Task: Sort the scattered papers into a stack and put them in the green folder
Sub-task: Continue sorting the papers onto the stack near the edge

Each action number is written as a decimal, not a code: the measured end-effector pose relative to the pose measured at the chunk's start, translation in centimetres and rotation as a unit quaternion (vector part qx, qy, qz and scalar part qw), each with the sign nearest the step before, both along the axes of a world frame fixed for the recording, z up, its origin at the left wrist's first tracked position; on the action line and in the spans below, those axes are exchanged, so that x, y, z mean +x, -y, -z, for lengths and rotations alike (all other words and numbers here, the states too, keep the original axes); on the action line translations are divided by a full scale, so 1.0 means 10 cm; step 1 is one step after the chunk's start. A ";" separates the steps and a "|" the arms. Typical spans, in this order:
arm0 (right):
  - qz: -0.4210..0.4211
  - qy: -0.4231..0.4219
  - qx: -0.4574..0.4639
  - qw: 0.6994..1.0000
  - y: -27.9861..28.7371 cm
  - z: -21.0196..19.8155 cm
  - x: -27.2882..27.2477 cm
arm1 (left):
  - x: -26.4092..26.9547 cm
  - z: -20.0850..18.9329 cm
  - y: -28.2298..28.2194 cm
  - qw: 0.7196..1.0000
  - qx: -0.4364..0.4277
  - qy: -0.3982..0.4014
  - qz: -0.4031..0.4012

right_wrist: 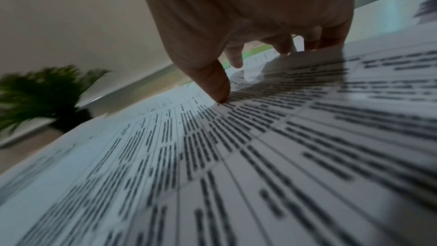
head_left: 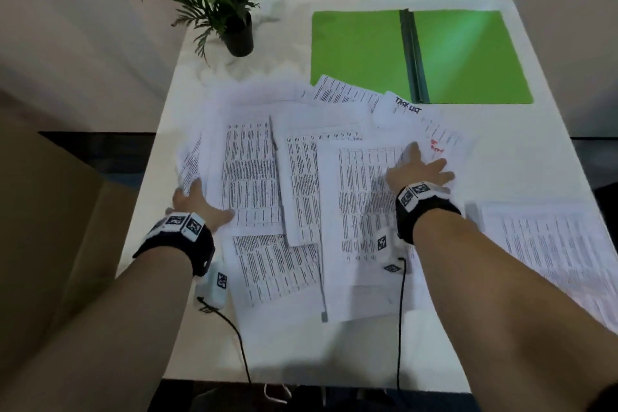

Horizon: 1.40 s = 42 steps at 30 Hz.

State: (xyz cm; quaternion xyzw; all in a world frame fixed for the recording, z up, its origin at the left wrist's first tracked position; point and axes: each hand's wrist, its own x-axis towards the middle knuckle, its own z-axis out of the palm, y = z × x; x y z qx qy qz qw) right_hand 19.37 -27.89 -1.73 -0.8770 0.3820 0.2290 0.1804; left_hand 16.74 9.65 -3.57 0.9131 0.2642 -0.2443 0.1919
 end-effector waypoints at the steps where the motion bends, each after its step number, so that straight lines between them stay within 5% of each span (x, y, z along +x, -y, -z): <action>1: -0.011 0.012 -0.004 1.000 -0.12 0.03 -0.06 | -0.06 -0.01 -0.03 1.000 0.014 0.007 0.011; 5: -0.054 0.025 -0.001 0.998 -0.37 0.10 -0.31 | -0.42 -0.05 -0.10 0.998 0.019 0.046 0.044; 10: -0.092 0.054 -0.018 0.994 -0.42 0.01 -0.53 | -0.80 -0.22 -0.02 0.998 0.044 0.000 0.043; 14: -0.067 0.042 -0.020 0.997 -0.41 -0.10 -0.72 | -0.84 -0.32 0.22 0.985 0.112 0.115 0.060; 17: -0.035 0.034 0.026 0.998 -0.46 -0.07 -0.92 | -0.75 -0.29 0.46 0.993 -0.071 0.094 0.031; 19: -0.030 0.096 0.088 0.991 -0.49 -0.05 -1.02 | -0.71 -0.25 0.59 0.973 -0.221 0.059 -0.039; 21: -0.054 0.175 0.135 0.974 -0.50 -0.11 -1.06 | -0.67 -0.25 0.67 0.960 -0.262 0.059 -0.084; 27: -0.045 0.365 0.109 0.923 -0.38 -0.43 -0.82 | -0.53 -0.32 0.24 0.962 -0.126 0.204 -0.126; 30: -0.010 0.350 0.103 0.931 -0.28 -0.31 -0.65 | -0.60 -0.32 -0.08 0.975 -0.083 0.172 -0.111; 34: 0.095 0.306 0.095 0.942 -0.24 0.07 -0.62 | -0.71 -0.25 -0.10 0.982 -0.129 0.120 -0.070; 37: 0.084 0.279 0.122 0.949 -0.34 0.19 -0.69 | -0.77 -0.21 0.05 0.984 -0.134 0.110 -0.047; 42: 0.055 0.305 0.013 0.951 -0.35 0.01 -0.75 | -0.82 -0.33 0.09 0.965 -0.028 0.259 0.024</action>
